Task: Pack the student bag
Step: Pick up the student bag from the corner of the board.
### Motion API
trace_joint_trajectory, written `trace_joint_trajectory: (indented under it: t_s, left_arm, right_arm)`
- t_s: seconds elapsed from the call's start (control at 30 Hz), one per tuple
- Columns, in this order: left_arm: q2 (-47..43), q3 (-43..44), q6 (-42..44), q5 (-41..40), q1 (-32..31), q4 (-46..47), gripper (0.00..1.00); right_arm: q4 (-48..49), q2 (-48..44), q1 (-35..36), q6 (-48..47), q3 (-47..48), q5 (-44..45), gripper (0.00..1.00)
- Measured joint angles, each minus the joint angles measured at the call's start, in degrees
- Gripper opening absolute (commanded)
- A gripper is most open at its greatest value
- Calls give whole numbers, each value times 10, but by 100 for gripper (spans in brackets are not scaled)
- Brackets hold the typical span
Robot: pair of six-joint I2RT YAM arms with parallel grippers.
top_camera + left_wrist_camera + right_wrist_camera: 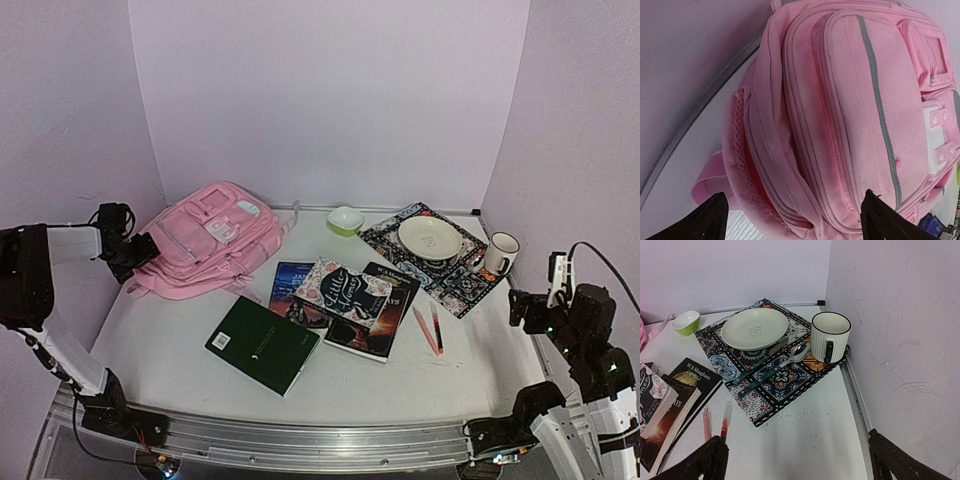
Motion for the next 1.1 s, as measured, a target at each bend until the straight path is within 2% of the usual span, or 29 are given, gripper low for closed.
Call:
trace_joint_trajectory:
  t_s: [0.07, 0.23, 0.43, 0.77, 0.97, 1.1]
  left_arm:
    - [20, 0, -9, 8, 1, 8, 79]
    - [51, 1, -23, 25, 7, 28, 34]
    - [44, -16, -42, 77, 12, 39, 1]
    - [-89, -72, -108, 184, 10, 44, 0]
    - [-165, -83, -162, 231, 8, 39, 0]
    - [-215, -83, -192, 246, 1, 37, 0]
  right_arm:
    - [0, -3, 0, 0, 0, -3, 98]
    - [1, -4, 0, 0, 0, -15, 98]
    - [-4, 18, 0, 1, 7, -53, 98]
    - [-45, 143, 0, 22, 105, -146, 98]
    - [-76, 280, 0, 111, 183, -169, 98]
    - [-79, 339, 0, 171, 193, -181, 98]
